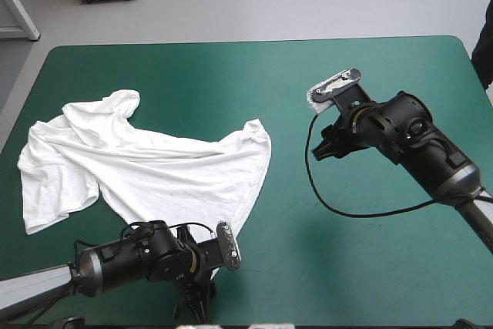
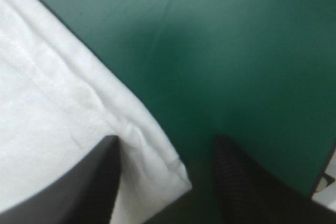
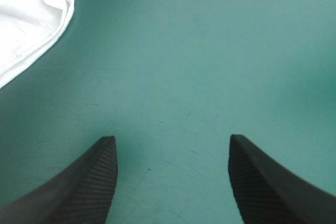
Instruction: Fold the cloth
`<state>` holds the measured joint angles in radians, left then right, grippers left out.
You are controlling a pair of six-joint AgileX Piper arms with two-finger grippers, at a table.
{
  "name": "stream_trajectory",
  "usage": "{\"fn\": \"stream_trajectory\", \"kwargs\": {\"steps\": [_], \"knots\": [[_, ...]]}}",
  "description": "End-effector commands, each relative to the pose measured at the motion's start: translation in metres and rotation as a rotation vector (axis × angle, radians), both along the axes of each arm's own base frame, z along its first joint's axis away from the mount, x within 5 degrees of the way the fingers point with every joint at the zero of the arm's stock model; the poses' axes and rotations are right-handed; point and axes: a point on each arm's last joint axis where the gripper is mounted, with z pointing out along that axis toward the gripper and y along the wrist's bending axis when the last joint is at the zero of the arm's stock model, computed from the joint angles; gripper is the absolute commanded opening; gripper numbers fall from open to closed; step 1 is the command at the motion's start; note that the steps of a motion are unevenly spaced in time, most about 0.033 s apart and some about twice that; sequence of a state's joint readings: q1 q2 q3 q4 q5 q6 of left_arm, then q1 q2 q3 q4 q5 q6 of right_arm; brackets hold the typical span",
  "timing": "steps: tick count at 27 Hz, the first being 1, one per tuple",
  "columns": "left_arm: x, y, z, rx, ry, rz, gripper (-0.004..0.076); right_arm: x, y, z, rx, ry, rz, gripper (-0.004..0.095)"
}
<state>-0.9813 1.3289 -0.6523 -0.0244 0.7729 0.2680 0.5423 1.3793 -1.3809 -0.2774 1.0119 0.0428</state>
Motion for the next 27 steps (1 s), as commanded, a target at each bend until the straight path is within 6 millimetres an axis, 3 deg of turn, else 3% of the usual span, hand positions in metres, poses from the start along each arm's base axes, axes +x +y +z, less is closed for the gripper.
{"fn": "stream_trajectory", "kwargs": {"steps": [1,4,13,17,19,22,27], "knots": [[0.004,-0.001,-0.024,0.032,-0.016,0.022,0.0155,0.004,0.001,0.017,0.029,-0.093,0.008,0.0577],[0.005,-0.003,-0.03,0.045,0.002,0.044,-0.0012,0.015,0.01,0.013,0.051,-0.067,0.008,0.0577],[0.0,-0.005,-0.041,0.082,0.102,0.13,-0.0008,0.075,0.058,0.002,0.135,-0.008,0.057,0.0577],[-0.001,-0.007,-0.041,0.059,0.119,0.152,-0.001,0.107,0.082,-0.022,0.16,0.046,0.07,0.0578],[-0.001,-0.008,-0.041,0.043,0.132,0.16,-0.001,0.126,0.096,-0.048,0.156,0.093,0.092,0.0587],[-0.002,-0.009,-0.04,0.031,0.137,0.17,-0.001,0.144,0.105,-0.075,0.175,0.145,0.091,0.0591],[-0.001,-0.011,-0.04,0.011,0.134,0.172,-0.001,0.162,0.108,-0.094,0.208,0.164,0.094,0.061]]}}
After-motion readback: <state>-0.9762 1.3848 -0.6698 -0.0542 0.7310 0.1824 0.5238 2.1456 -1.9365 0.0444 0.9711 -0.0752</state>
